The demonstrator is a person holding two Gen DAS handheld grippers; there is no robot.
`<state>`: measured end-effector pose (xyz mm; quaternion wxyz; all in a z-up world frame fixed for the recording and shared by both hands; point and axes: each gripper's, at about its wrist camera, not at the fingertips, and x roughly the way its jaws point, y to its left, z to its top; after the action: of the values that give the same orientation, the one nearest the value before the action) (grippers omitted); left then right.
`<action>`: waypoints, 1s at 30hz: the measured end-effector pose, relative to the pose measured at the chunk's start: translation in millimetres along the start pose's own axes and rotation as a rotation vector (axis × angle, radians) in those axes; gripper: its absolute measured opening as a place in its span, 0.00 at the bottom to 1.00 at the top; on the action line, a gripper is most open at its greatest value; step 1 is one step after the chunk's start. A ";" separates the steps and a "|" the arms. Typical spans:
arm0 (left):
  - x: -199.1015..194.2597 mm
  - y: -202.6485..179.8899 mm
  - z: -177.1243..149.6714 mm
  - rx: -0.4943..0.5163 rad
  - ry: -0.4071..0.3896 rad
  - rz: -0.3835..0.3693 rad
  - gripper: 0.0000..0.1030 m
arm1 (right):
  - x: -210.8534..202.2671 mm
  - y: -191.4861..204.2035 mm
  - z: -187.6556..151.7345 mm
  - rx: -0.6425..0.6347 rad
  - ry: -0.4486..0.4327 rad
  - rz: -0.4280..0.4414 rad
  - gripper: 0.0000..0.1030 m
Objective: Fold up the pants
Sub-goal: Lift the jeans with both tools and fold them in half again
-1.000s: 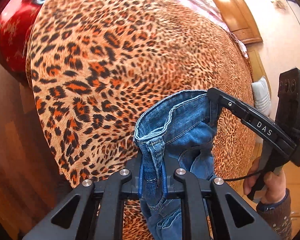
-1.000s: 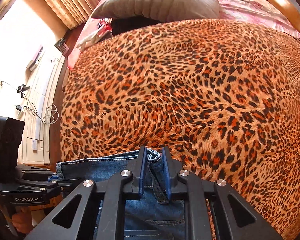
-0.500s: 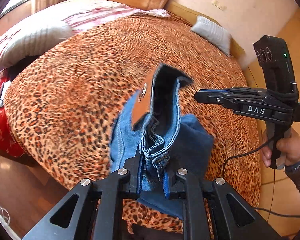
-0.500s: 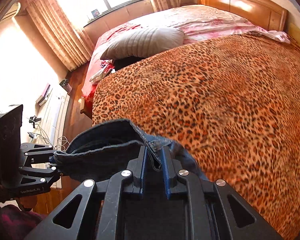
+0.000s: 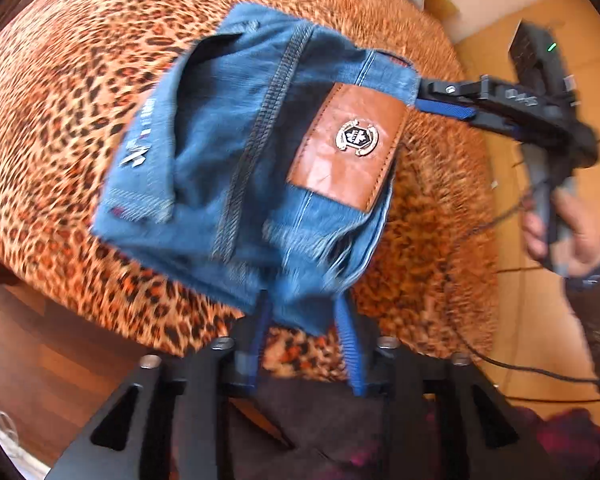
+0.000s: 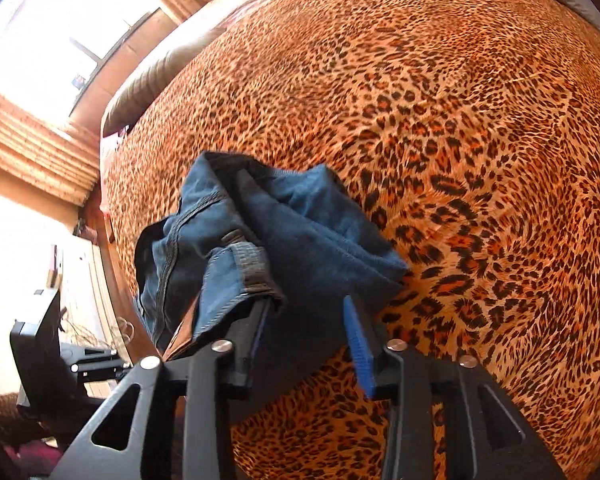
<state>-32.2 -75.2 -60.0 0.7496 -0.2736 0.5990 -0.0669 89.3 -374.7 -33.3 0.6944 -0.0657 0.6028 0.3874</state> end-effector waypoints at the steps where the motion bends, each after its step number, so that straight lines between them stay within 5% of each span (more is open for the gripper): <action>1: -9.6 11.4 -3.7 -0.034 -0.024 -0.017 0.53 | -4.6 -3.7 4.7 0.029 -0.028 -0.004 0.52; 5: -23.8 69.6 -12.3 -0.320 -0.055 -0.109 0.60 | -12.3 -11.3 26.4 0.096 -0.082 0.043 0.55; 8: -5.8 100.9 -3.8 -0.485 -0.051 -0.171 0.60 | 0.7 -5.7 40.6 0.124 -0.067 0.127 0.68; 9: 1.0 106.3 1.5 -0.525 -0.047 -0.177 0.60 | 13.5 2.3 45.6 0.103 -0.022 0.159 0.75; 13: 18.5 125.3 17.8 -0.655 -0.055 -0.237 0.59 | 55.7 44.0 55.0 -0.090 0.064 0.127 0.75; 14: 23.0 129.4 20.8 -0.687 -0.048 -0.250 0.49 | 65.8 52.3 56.8 -0.136 0.075 0.118 0.75; 15: 28.0 130.7 23.6 -0.691 -0.035 -0.261 0.41 | 76.3 58.9 57.2 -0.177 0.105 0.112 0.75; 16: 27.6 130.5 27.9 -0.688 -0.015 -0.238 0.32 | 85.9 67.1 55.9 -0.233 0.139 0.090 0.64; 18: 13.9 123.7 24.6 -0.693 -0.014 -0.268 0.22 | 88.8 88.4 47.3 -0.372 0.184 0.043 0.22; 19: 4.6 117.4 23.8 -0.666 -0.016 -0.269 0.19 | 78.1 94.8 42.0 -0.380 0.179 0.057 0.18; 23: 6.0 114.6 18.2 -0.622 0.024 -0.166 0.22 | 32.7 71.1 23.3 -0.253 0.149 0.159 0.16; 26: 36.3 131.0 20.2 -0.674 0.110 -0.154 0.23 | 74.6 18.3 7.5 -0.130 0.235 0.021 0.24; 28: 23.8 130.1 22.5 -0.665 0.097 -0.166 0.23 | 87.3 -0.3 3.3 -0.040 0.254 0.031 0.31; 30: -7.0 121.6 18.5 -0.541 0.050 -0.110 0.26 | 72.4 4.6 8.8 -0.031 0.216 0.056 0.39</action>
<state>-44.5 36.2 -111.1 0.6295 -0.4943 0.5976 0.0485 91.4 -333.3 -93.6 0.6131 -0.1009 0.6698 0.4066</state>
